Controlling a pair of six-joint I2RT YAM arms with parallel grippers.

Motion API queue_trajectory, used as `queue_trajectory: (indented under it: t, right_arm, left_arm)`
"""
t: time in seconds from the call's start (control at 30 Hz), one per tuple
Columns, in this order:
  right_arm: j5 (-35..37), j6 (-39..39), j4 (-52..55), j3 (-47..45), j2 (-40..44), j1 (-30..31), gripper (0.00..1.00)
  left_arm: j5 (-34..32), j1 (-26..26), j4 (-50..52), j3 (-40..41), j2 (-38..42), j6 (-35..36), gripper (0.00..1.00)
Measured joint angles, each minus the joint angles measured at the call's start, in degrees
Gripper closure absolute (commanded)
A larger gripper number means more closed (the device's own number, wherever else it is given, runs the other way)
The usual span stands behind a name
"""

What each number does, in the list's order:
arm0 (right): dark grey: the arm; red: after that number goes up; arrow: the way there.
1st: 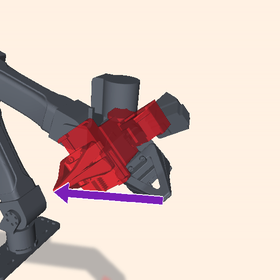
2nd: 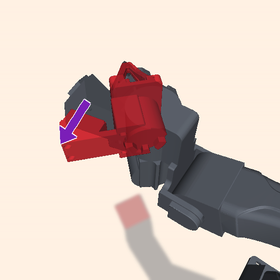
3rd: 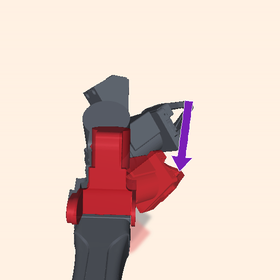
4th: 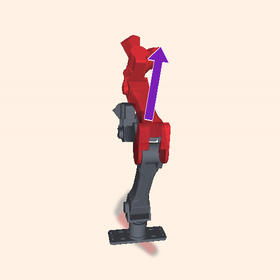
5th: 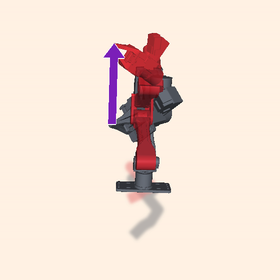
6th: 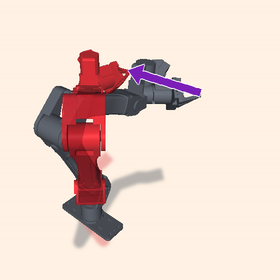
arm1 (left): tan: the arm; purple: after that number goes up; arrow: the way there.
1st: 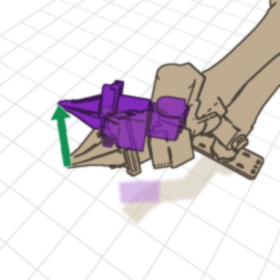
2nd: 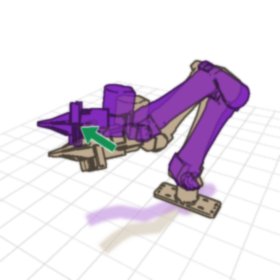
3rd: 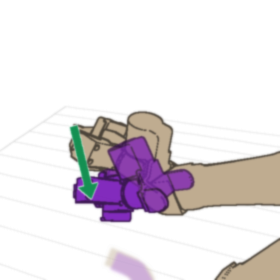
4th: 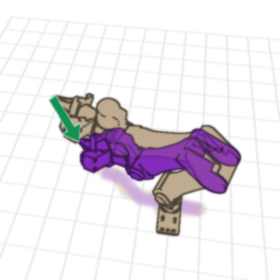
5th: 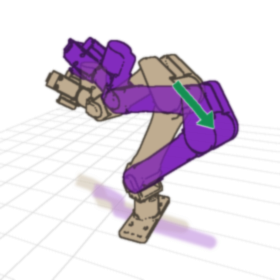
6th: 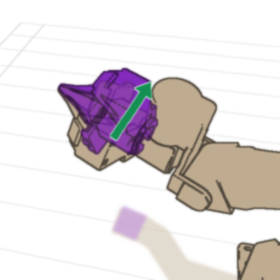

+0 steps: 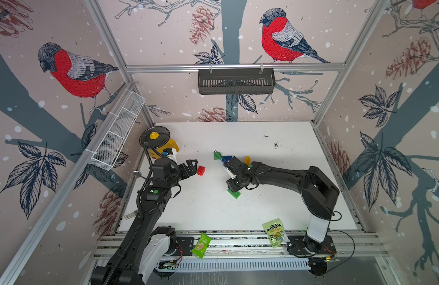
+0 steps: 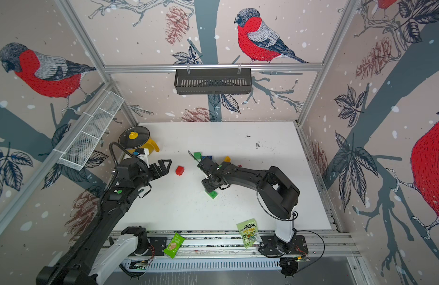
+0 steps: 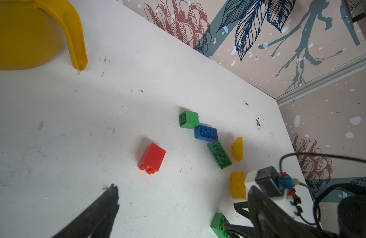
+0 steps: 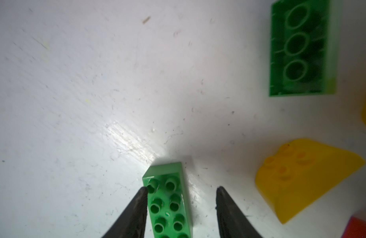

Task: Assemble an ice cream with lego
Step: Pick up the lego brick from the center of the board.

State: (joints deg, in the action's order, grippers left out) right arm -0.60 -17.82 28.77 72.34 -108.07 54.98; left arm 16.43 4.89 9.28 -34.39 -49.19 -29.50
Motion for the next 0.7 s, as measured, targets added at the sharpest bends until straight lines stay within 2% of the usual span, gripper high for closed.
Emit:
queue_trajectory:
  t: [0.33,0.7]
  right_arm:
    - [3.82,0.68,2.16,0.48,-1.60,1.97,0.55]
    - [5.42,0.02,3.02,0.66,-1.88,3.61,0.56]
  left_arm:
    - [-0.09,0.00,0.00,0.20,-0.13,0.02,0.03]
    - [-0.07,0.00,0.00,0.31,-0.44,0.00,0.03]
